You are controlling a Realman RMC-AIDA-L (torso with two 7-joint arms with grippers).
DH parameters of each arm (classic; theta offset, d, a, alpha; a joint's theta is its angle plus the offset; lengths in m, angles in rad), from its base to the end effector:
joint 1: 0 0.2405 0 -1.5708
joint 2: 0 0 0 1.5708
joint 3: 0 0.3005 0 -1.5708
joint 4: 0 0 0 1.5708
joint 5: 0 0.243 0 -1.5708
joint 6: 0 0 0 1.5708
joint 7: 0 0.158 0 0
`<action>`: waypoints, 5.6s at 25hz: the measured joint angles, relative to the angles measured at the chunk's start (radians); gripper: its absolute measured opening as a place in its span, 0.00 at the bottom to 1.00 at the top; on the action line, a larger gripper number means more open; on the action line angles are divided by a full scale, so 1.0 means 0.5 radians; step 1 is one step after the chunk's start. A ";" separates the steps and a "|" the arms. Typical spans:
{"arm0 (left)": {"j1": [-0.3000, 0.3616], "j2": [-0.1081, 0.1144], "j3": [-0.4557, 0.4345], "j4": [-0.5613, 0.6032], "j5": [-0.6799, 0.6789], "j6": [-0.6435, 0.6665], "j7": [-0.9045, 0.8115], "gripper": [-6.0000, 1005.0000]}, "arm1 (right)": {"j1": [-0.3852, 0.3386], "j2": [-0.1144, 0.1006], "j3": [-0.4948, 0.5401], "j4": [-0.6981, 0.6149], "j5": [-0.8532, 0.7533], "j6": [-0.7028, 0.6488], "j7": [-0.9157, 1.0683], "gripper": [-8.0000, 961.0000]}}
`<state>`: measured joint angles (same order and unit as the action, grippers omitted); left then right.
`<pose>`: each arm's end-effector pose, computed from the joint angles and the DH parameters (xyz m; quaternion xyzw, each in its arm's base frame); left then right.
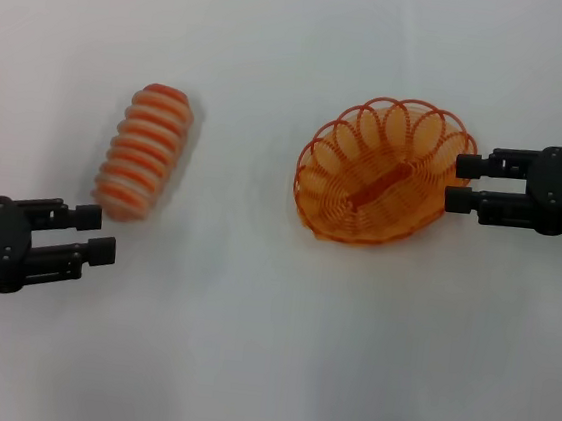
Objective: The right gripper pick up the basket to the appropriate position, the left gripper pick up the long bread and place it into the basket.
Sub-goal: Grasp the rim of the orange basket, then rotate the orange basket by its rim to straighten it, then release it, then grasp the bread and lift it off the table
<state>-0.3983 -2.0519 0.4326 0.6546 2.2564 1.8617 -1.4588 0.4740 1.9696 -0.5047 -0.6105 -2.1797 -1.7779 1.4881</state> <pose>-0.3691 0.2909 -0.0060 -0.9089 -0.3291 -0.2514 0.0483 0.3615 0.3364 0.0195 -0.9205 0.3060 0.2304 0.0771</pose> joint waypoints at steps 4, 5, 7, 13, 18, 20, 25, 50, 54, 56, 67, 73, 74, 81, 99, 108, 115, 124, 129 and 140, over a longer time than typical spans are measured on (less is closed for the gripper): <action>-0.004 -0.001 0.000 -0.001 0.000 -0.002 0.000 0.60 | 0.000 0.000 0.000 0.000 0.000 0.000 0.003 0.69; -0.004 -0.001 0.000 -0.001 0.000 -0.002 0.000 0.60 | 0.001 0.000 0.000 0.000 0.000 0.000 0.004 0.69; -0.005 -0.001 0.000 -0.001 -0.001 -0.002 0.000 0.60 | 0.006 0.000 0.002 -0.002 0.000 0.000 0.009 0.68; -0.007 -0.001 0.000 -0.005 -0.006 -0.008 0.000 0.60 | 0.082 -0.029 0.074 -0.019 0.065 0.069 0.248 0.67; -0.007 -0.003 0.000 -0.009 -0.009 -0.014 0.001 0.60 | 0.213 -0.087 0.067 -0.031 0.052 0.224 0.520 0.66; -0.007 -0.004 0.000 -0.012 -0.009 -0.016 0.005 0.60 | 0.264 -0.103 0.037 -0.071 0.011 0.320 0.668 0.65; -0.010 -0.004 0.002 -0.012 -0.014 -0.018 0.006 0.60 | 0.438 -0.104 -0.065 -0.246 -0.323 0.530 1.042 0.64; -0.014 -0.019 0.000 -0.024 -0.021 -0.044 0.000 0.60 | 0.727 -0.003 -0.492 0.106 -0.841 1.039 1.313 0.59; -0.015 -0.020 0.000 -0.024 -0.021 -0.045 0.000 0.60 | 0.725 0.001 -0.505 0.112 -0.842 1.018 1.323 0.58; -0.018 -0.020 0.000 -0.024 -0.021 -0.045 0.000 0.60 | 0.719 -0.003 -0.506 0.111 -0.843 1.003 1.329 0.57; -0.039 -0.019 0.000 -0.024 -0.021 -0.066 0.000 0.60 | 0.673 -0.011 -0.483 0.092 -0.794 0.934 1.310 0.18; -0.045 -0.019 -0.042 -0.024 -0.030 -0.087 0.000 0.60 | 0.577 -0.005 -0.449 0.083 -0.537 0.834 1.304 0.11; -0.045 -0.019 -0.044 -0.024 -0.031 -0.089 0.000 0.60 | 0.551 -0.004 -0.440 0.082 -0.466 0.808 1.304 0.11; -0.057 -0.013 -0.056 -0.024 -0.033 -0.096 0.000 0.60 | 0.336 0.029 -0.407 0.080 -0.003 0.771 1.308 0.11; -0.089 -0.009 -0.065 -0.024 -0.034 -0.109 0.000 0.60 | 0.212 0.211 -0.301 0.243 0.085 1.097 1.494 0.17; -0.096 -0.013 -0.065 -0.024 -0.034 -0.123 0.000 0.60 | 0.206 0.208 -0.291 0.267 0.080 1.105 1.503 0.22; -0.097 -0.013 -0.066 -0.024 -0.034 -0.123 -0.003 0.60 | 0.156 0.212 -0.274 0.263 0.141 1.080 1.472 0.40; -0.113 -0.008 -0.068 -0.024 -0.046 -0.120 -0.019 0.60 | -0.079 0.174 0.010 0.139 0.469 0.925 0.687 0.62; -0.128 -0.005 -0.068 -0.024 -0.047 -0.121 -0.029 0.60 | -0.187 0.147 0.058 0.145 0.692 0.364 0.104 0.62; -0.150 0.002 -0.068 -0.024 -0.049 -0.133 -0.056 0.60 | -0.316 0.179 0.050 0.136 0.345 0.062 -0.469 0.61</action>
<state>-0.4734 -2.0510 0.3988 0.6428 2.2318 1.7952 -1.4868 0.3161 2.0589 -0.4798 -0.5426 -2.0070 -1.7470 1.2537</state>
